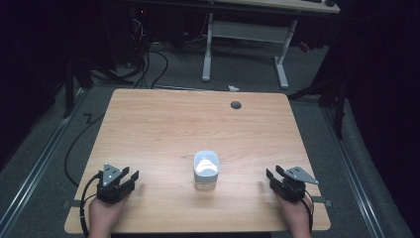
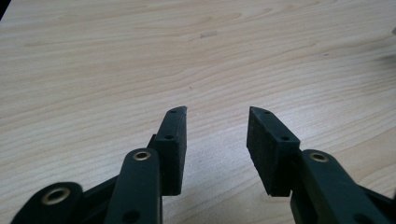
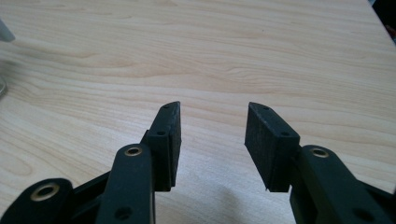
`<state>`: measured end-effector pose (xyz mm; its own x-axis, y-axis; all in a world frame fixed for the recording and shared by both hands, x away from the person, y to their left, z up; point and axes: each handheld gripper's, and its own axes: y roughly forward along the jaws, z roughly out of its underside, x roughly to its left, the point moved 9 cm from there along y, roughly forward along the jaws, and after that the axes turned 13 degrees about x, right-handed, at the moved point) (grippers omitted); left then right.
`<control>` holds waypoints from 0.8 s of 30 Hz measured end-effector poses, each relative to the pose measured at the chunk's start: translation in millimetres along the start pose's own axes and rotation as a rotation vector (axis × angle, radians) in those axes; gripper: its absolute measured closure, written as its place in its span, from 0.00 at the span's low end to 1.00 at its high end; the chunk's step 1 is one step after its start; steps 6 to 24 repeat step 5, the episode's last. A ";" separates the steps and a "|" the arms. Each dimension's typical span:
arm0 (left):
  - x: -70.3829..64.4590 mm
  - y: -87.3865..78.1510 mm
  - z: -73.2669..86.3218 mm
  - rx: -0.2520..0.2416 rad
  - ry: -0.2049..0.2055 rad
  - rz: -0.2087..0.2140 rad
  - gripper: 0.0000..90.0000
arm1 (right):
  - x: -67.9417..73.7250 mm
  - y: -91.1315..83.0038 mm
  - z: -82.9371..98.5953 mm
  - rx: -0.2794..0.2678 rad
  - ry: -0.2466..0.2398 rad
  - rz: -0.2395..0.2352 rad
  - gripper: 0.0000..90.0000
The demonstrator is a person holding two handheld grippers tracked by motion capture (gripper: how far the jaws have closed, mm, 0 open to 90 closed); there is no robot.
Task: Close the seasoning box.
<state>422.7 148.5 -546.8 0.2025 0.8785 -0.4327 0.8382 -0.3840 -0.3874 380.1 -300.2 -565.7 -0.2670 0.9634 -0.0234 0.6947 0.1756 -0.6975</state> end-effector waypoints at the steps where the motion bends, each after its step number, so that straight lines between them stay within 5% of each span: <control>1: -0.3 0.8 0.4 0.000 0.002 -0.001 0.65 | 0.0 0.4 0.2 0.001 -0.002 0.000 0.62; 24: -3.2 2.8 0.9 0.001 0.006 0.005 0.65 | -2.2 -0.1 0.5 0.001 0.002 -0.001 0.62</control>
